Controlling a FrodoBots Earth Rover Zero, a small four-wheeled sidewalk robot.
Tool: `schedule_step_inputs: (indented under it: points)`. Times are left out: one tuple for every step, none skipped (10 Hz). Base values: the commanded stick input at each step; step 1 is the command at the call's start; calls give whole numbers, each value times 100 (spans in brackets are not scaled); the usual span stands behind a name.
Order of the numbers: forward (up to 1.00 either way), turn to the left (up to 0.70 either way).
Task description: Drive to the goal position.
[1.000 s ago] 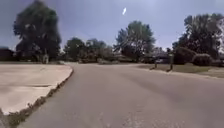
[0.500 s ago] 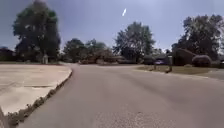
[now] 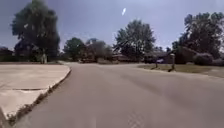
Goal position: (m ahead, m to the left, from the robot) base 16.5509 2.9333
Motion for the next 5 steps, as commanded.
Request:
schedule_step_inputs:
  points:
    - [70,0]
    - [70,0]
    - [70,0]
    - [70,0]
    - [70,0]
